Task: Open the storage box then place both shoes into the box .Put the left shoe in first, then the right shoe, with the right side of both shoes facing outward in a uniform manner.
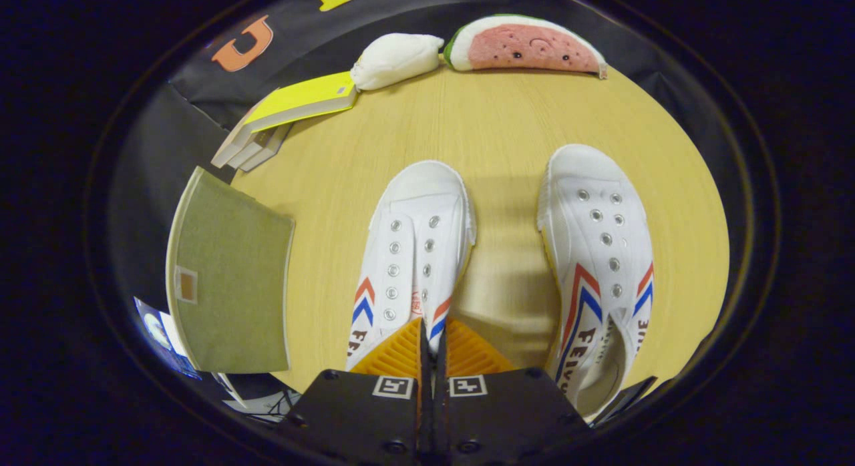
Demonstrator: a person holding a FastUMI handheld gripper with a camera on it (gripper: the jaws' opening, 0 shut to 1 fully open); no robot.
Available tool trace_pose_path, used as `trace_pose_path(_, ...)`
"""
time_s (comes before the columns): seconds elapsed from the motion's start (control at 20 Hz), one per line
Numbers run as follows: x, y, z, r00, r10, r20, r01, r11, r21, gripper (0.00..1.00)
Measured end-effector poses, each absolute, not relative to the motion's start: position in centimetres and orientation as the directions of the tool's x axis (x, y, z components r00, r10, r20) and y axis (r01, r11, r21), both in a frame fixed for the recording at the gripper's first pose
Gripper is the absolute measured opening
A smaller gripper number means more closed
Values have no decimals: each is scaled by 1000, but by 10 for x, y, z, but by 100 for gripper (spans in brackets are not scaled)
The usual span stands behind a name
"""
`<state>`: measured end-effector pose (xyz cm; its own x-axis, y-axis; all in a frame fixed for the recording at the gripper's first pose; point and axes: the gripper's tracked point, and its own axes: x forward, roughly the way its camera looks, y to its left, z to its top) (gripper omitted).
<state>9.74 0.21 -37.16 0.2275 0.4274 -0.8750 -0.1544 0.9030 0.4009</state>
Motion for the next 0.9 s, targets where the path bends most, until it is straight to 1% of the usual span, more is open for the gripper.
trace_pose_path(0.25, 73, 14, -326, 259, 476, -840, -105, 879, 465, 6)
trace_pose_path(0.45, 56, 26, -261, 347, 497, -796, -92, 862, 498, 6)
trace_pose_path(0.7, 38, 71, -168, 460, 510, -727, -149, 852, 502, 6)
trace_pose_path(0.8, 27, 102, -138, 481, 531, -697, -178, 838, 516, 6)
trace_pose_path(0.9, 13, 139, -113, 477, 571, -668, -197, 810, 552, 5)
